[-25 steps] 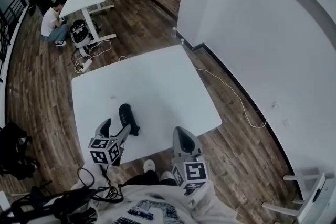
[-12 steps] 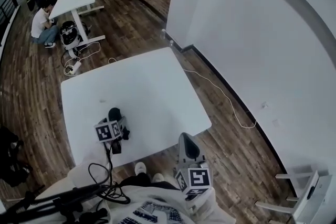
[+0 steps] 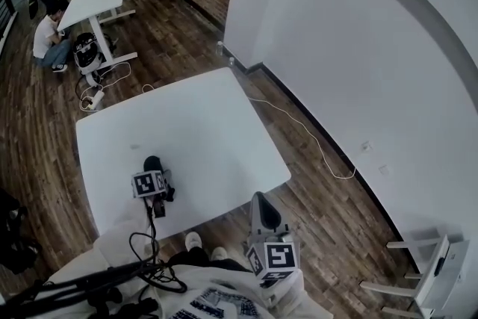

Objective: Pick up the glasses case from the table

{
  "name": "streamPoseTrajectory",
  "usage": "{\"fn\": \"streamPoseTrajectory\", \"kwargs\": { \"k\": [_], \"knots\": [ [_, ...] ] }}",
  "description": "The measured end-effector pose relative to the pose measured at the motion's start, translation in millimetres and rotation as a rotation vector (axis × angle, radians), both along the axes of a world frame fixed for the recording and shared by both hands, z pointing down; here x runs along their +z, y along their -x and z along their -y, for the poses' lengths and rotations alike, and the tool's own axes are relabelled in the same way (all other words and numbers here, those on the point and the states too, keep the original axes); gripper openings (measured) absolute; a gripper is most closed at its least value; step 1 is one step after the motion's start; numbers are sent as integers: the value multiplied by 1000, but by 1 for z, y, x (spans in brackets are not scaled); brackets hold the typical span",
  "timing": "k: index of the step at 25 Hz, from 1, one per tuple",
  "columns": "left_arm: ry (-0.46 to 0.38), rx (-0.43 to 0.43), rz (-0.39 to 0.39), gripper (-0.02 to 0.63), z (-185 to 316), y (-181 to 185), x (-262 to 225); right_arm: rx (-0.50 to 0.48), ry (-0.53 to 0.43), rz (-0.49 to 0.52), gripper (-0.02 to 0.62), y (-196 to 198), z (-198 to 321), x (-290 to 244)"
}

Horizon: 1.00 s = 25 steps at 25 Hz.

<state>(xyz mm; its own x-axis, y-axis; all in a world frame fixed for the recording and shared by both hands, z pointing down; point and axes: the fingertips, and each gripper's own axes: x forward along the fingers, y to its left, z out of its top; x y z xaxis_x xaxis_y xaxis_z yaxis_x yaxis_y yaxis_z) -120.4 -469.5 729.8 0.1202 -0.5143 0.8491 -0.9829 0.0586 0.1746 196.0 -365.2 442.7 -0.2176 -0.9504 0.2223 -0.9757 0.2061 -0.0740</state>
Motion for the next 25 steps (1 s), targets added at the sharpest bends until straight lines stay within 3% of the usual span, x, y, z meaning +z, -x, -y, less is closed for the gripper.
{"fn": "streamPoseTrajectory", "kwargs": {
  "k": [6,10,14,19,25],
  "knots": [
    [24,44,1,400,-5,-2,2,8,-1,4,5,-4,-4,2],
    [-44,61,-21,385,0,-3,-19,2,-4,14,5,-3,-2,4],
    [-189,134,-48,380,10,-13,-76,-21,-16,30,5,3,5,3],
    [-440,245,-55,377,19,-21,-182,-59,-38,64,5,18,26,-5],
    [-651,239,-51,377,4,-17,-280,-126,-91,85,5,43,58,-29]
  ]
}}
